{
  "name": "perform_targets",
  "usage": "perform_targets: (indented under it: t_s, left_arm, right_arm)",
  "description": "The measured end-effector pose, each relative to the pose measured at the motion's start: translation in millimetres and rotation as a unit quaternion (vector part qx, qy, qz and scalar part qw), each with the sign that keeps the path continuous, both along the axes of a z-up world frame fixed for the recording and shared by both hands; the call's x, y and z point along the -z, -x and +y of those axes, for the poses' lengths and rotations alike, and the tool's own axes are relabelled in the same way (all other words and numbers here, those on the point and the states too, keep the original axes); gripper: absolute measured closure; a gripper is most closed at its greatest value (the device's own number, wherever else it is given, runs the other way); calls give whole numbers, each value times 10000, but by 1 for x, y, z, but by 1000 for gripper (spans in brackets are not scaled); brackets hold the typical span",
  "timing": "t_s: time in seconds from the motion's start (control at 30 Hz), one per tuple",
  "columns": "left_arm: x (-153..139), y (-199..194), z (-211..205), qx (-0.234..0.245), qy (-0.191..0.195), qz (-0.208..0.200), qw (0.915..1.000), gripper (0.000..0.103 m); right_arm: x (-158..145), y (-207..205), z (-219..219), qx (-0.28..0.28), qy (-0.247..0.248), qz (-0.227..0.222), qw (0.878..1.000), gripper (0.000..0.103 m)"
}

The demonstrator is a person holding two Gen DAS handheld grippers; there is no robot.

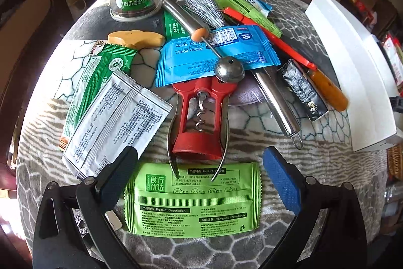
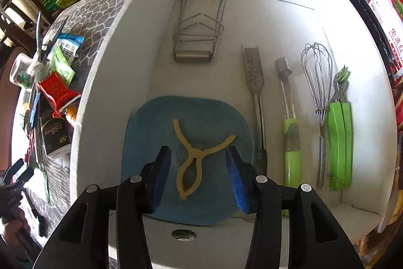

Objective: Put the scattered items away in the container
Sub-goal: 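Carry the yellow clip into the white box with the right tool and release, then grasp the black coffee packet box in the pile with the right tool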

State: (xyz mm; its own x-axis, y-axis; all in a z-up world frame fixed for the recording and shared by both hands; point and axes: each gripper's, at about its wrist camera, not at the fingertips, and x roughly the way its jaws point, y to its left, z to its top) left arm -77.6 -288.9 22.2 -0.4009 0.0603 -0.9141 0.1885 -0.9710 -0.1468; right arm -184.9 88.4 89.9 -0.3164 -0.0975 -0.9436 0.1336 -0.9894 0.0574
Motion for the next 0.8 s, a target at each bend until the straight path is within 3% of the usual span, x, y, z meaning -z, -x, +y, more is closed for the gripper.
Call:
perform_targets:
  t_s: [0.2, 0.3, 0.43, 0.57, 0.8]
  left_arm:
    - [-12, 6, -8, -84, -315, 259, 9991, 6]
    - [-7, 13, -1, 42, -59, 86, 9999, 6]
    - [1, 14, 3, 82, -171, 32, 9998, 6]
    - [8, 13, 2, -7, -199, -69, 9998, 11]
    - [-3, 0, -6, -19, -699, 98, 9975, 11]
  right_arm:
    - [-52, -43, -15, -344, 945, 742, 9922, 49]
    - [-64, -61, -34, -532, 1342, 815, 9862, 49]
    - [-70, -74, -83, -1124, 1920, 705, 9724, 48]
    - [-42, -72, -144, -1575, 1693, 496, 9716, 37]
    - [42, -30, -199, -1635, 1244, 145, 9786, 37]
